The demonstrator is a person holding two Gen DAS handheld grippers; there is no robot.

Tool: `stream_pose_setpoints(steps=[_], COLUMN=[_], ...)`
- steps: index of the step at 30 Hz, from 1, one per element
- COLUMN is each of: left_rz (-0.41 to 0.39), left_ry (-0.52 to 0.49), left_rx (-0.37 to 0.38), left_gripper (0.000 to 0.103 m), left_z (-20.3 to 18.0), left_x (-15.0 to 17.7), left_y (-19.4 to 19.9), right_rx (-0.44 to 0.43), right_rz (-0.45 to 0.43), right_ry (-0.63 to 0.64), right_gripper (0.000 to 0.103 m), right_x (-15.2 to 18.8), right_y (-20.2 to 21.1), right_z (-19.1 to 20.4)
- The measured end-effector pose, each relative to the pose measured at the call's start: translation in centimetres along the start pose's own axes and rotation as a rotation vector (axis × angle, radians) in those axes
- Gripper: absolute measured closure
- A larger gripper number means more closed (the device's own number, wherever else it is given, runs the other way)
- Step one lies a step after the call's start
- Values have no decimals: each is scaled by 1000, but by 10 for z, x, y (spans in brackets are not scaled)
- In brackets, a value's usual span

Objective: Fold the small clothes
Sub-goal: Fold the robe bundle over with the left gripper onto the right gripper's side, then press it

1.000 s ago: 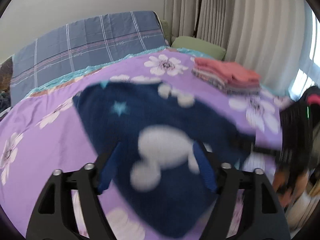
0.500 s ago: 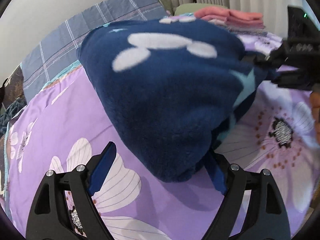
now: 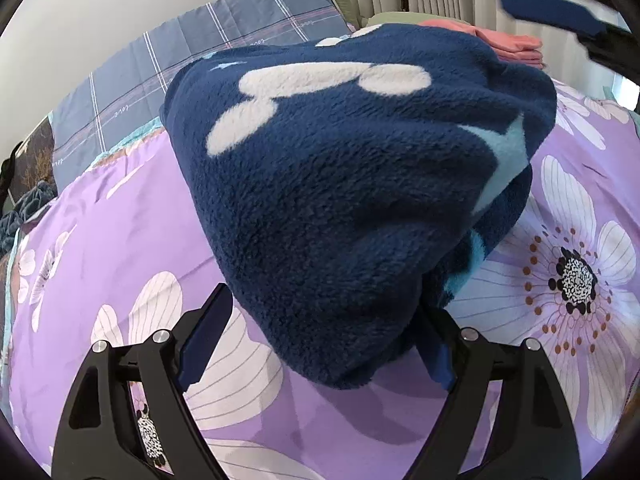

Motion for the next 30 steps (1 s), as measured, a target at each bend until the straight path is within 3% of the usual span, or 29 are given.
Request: stream_pose_setpoints(steps=[2,3,5,7,13,18,22,24,26,27,30], left_rz=[3,8,26,52,66,68,-38,-85,-103,-95,-42], left_ry=[12,18,40,79,90,125,63,12,-26,-21,46], left_rx=[0,-7,-5,18,-2,8,14,-50,-171,-188,-147], left_gripper=[18,18,14,14,14,14,14,14,14,14,14], left_z=[3,6,14,20,22,27,2,-4,3,8,24], left_x=[1,4,10,15,25,26,6,-3,-6,-4,12], left_y=[0,-1,-4,-9,-14,-9,17,21,14,9,0], right_rx=[145,281,451,508,481,399,373,374,379,386,395], right_rz=[51,100,198,198,186,151,141,141,148,160,189], right_ry=[15,27,9,8,-11,-52,-83,-82,-80,-68,-13], right_gripper=[83,103,103,103,103,103,103,103,103,103,103], right_x=[12,24,56,67,68,67,66,66,66,66,71], right_y=[-13,-20,-31,-28,-24,-23,-22,-22,-22,-22,-25], right_z=[-25,-50,-95,-109,-106,-105,-106,-105,-104,-104,-94])
Point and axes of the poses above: each gripper's, at about its wrist camera, not at the fingertips, and y roughly against the way its jaws point, z to its left, x to its underside, the point moved 10 cm from there along -y, roughly the way its jaws point, and after that the axes turned 14 degrees about -x, right-handed, at the moved point
